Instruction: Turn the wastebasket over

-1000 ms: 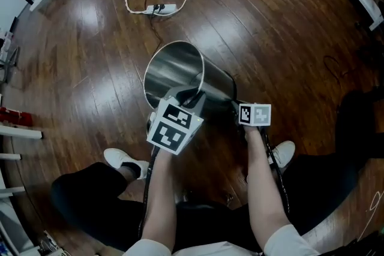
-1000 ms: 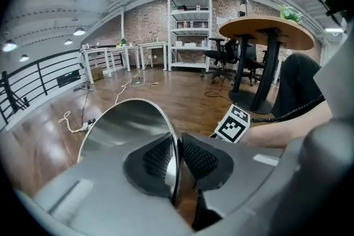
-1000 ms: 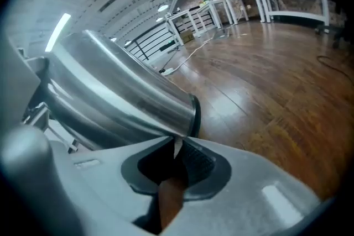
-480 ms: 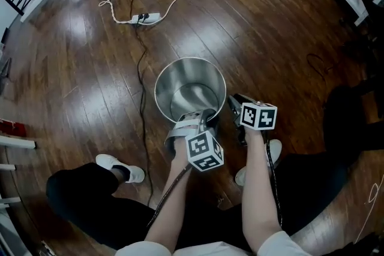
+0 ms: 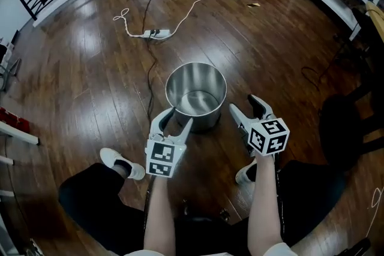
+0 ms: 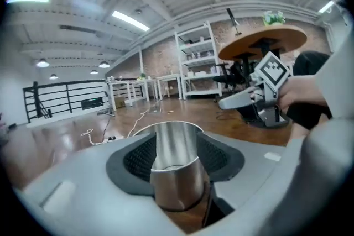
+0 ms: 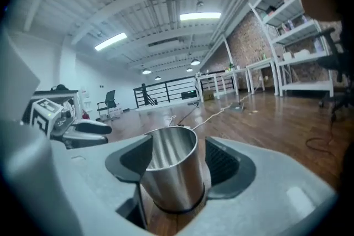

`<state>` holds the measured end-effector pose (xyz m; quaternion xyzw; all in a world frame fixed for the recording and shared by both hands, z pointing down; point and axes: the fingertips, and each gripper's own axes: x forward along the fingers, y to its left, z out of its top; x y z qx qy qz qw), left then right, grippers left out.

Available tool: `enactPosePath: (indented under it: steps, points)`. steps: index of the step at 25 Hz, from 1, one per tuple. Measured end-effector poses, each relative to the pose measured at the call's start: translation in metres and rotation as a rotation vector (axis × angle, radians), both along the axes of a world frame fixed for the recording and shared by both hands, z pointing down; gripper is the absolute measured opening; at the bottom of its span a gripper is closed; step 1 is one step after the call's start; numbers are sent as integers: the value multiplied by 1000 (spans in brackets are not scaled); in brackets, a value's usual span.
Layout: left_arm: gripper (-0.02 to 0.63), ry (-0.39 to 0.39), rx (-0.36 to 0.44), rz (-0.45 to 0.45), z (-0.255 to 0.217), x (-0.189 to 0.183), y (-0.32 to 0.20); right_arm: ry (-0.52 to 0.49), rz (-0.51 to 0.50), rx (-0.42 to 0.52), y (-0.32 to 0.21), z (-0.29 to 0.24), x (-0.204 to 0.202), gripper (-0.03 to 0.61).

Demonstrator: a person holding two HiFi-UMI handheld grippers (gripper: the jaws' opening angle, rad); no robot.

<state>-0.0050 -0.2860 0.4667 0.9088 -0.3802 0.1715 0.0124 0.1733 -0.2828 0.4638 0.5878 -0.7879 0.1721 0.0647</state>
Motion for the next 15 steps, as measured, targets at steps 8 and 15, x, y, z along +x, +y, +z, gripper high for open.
enactPosePath:
  steps: [8,15]
  points:
    - [313,184,125,-115,-86,-41,111,138,-30,153,124,-70,-28,361]
    - [382,270,232,-188,-128,-41,238,169,-122,325,249,-113,-67,416]
